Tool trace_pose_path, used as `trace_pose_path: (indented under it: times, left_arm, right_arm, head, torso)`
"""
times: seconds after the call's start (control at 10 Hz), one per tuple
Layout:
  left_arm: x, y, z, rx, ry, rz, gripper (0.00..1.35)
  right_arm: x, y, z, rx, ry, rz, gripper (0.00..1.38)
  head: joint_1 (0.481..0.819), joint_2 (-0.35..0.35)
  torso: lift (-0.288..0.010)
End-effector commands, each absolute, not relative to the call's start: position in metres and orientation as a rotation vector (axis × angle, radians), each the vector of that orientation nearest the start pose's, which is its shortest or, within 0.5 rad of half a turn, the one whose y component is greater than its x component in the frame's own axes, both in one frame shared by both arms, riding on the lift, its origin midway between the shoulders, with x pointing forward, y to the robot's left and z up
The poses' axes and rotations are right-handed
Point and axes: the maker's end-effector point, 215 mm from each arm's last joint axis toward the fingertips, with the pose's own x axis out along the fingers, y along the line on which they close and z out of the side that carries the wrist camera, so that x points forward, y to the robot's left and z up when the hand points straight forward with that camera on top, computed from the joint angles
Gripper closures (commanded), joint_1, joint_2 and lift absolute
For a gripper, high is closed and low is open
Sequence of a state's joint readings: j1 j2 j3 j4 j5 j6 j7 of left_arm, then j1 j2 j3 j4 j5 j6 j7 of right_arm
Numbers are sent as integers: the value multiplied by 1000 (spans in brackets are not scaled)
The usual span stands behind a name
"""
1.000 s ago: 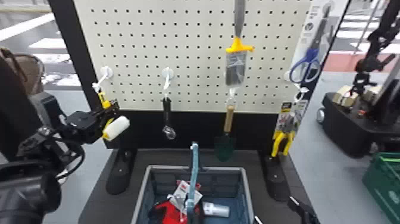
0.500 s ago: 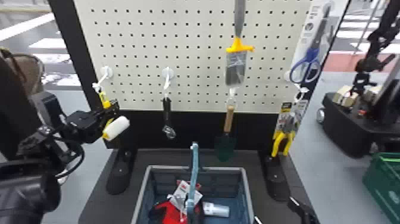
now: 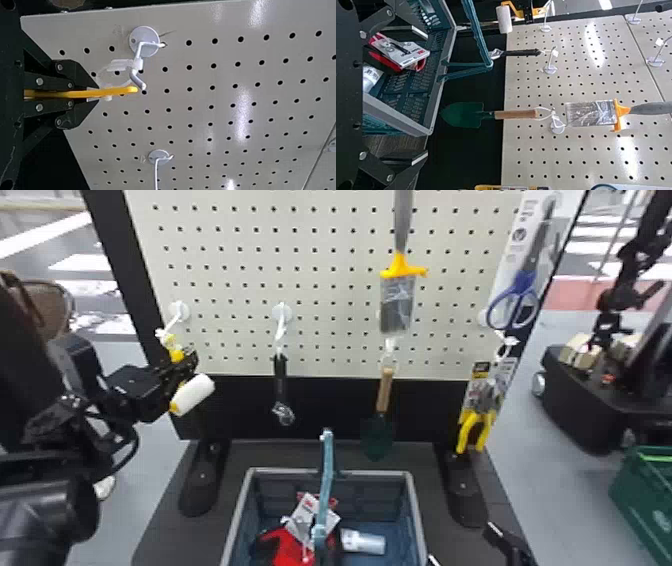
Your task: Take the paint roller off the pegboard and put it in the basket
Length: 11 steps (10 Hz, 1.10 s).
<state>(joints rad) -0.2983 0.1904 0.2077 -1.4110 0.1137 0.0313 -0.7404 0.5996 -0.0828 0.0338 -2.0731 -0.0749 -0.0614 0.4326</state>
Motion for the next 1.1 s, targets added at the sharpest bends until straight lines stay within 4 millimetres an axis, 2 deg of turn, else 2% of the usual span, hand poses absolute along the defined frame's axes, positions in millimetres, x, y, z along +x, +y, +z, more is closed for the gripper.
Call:
trace_pose_path:
  times: [0.0, 0.4, 0.8, 1.0]
  left_arm:
    - [640, 273, -221, 103, -140, -497, 1220]
    - [621, 273, -221, 127, -149, -466, 1220]
    - [608, 291, -200, 167, -187, -416, 1220]
    - [605, 291, -196, 173, -195, -412, 1220]
  right_arm:
    - [389, -127, -345, 33, 35, 500, 251]
    - [387, -128, -349, 34, 44, 499, 251]
    - [385, -128, -352, 37, 54, 500, 251]
    - [385, -128, -353, 37, 55, 500, 251]
  head:
    - [549, 0]
    - [549, 0]
    - [549, 0]
    - [549, 0]
  torso:
    - [-100]
    - [-100]
    - [-100]
    - [-100]
